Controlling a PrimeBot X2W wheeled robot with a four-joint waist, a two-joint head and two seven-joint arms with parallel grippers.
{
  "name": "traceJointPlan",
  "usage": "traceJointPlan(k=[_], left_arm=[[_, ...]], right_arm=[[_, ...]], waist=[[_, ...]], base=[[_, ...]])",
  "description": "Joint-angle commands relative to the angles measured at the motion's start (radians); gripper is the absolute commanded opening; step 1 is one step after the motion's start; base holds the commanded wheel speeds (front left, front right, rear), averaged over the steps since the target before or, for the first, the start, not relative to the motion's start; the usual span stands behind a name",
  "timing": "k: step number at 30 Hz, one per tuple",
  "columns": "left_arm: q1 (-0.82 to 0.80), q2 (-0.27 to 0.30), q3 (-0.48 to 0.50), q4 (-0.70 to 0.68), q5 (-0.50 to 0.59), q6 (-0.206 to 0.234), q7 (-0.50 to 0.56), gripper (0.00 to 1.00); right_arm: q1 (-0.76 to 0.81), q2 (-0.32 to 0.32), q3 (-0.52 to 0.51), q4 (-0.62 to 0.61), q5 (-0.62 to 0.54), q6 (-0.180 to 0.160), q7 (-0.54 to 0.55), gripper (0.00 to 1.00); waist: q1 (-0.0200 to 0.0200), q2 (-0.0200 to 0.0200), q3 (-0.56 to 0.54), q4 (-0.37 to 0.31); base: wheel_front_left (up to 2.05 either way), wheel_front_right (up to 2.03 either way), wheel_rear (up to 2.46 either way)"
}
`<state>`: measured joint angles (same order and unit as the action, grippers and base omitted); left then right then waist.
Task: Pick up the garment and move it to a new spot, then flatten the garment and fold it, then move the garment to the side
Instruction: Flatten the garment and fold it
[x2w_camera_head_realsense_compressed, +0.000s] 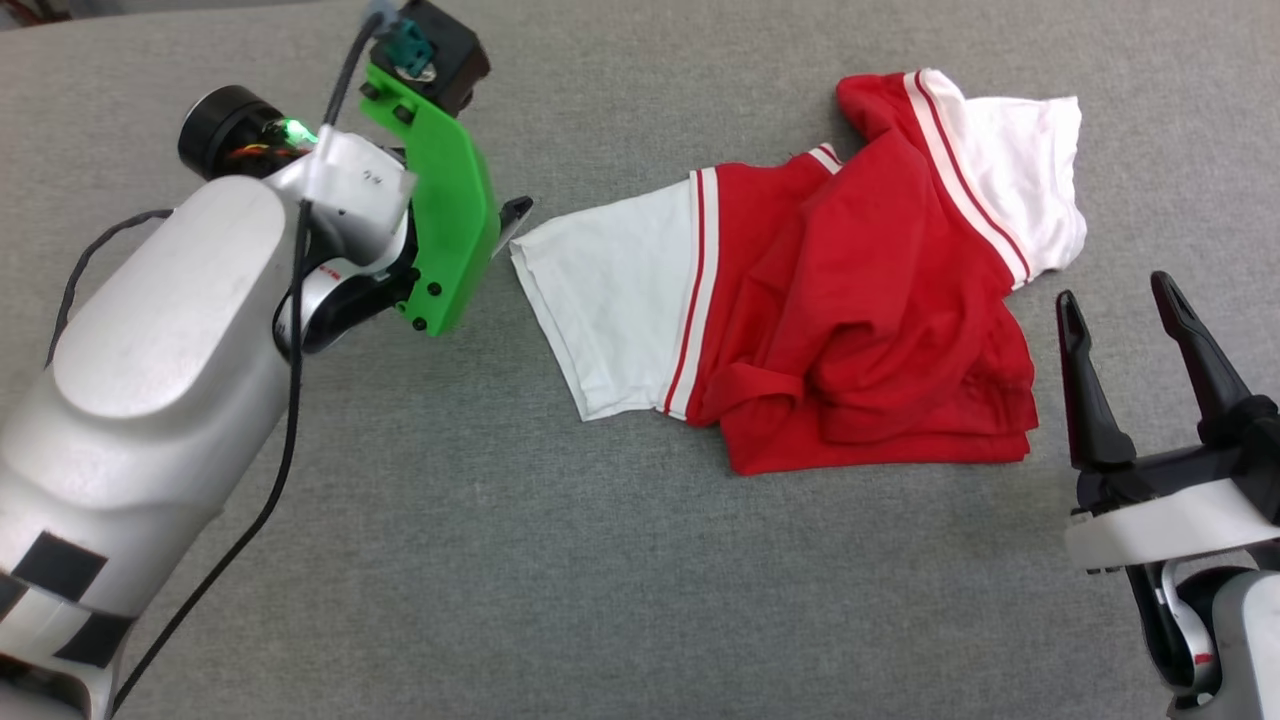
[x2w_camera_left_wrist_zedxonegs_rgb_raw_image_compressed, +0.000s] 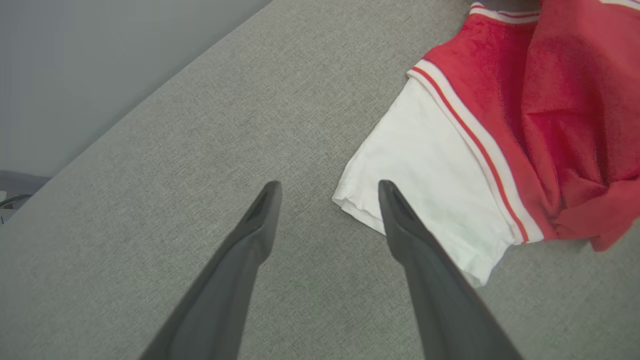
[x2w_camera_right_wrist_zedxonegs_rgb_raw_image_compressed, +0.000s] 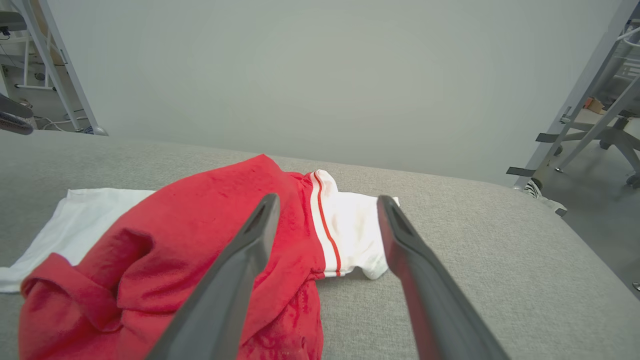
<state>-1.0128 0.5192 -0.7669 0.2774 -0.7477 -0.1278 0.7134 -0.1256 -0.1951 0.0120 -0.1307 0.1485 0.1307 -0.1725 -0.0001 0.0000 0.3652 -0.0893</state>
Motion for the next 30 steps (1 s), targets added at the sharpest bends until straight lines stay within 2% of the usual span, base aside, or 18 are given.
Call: traceJointPlan(k=[1,7,14,18,19,20,24,30], left_arm=[[-0.039,0.005,-0.033,0.015,-0.021,-0.003,0.021,1.0],[-0.129,0.01,-0.189,0.087,-0.069,-0.003,0.068,1.0],[-0.159,0.006,-0.329,0.192,-0.109,-0.003,0.039,1.0],[-0.154,0.018,-0.442,0.203,-0.128,-0.003,0.029,1.0],[-0.155,0.023,-0.457,0.201,-0.13,-0.003,0.023,0.59],[-0.159,0.029,-0.472,0.202,-0.125,-0.003,0.012,0.0],[-0.17,0.044,-0.496,0.2,-0.107,-0.003,-0.064,0.0],[-0.168,0.086,-0.496,0.17,-0.088,-0.003,-0.279,0.0]], right_arm=[[-0.026,0.001,0.009,0.004,-0.01,0.0,-0.009,1.0],[-0.068,-0.001,0.034,0.023,-0.012,0.0,-0.025,1.0],[-0.107,0.0,0.066,0.052,-0.011,0.0,-0.041,1.0],[-0.118,-0.006,0.065,0.067,-0.01,0.0,-0.049,1.0],[-0.119,-0.007,0.061,0.07,-0.01,0.0,-0.05,1.0],[-0.119,-0.008,0.057,0.074,-0.011,0.0,-0.051,1.0],[-0.117,-0.007,0.053,0.083,-0.015,0.0,-0.055,1.0],[-0.09,-0.007,0.034,0.096,-0.016,0.0,-0.055,1.0]], waist=[[0.0001,0.0,0.037,-0.029],[0.0001,0.0,0.091,-0.065],[0.0001,0.0,0.13,-0.087],[0.0001,0.0,0.132,-0.085],[0.0001,0.0,0.129,-0.081],[0.0001,0.0,0.125,-0.077],[0.0001,0.0,0.1,-0.058],[0.0001,0.0,0.044,-0.019]], base=[[0.0,0.0,0.0],[0.0,0.0,0.0],[0.0,0.0,0.0],[0.0,0.0,0.0],[0.0,0.0,0.0],[0.0,0.0,0.0],[0.0,0.0,0.0],[0.0,0.0,0.0]])
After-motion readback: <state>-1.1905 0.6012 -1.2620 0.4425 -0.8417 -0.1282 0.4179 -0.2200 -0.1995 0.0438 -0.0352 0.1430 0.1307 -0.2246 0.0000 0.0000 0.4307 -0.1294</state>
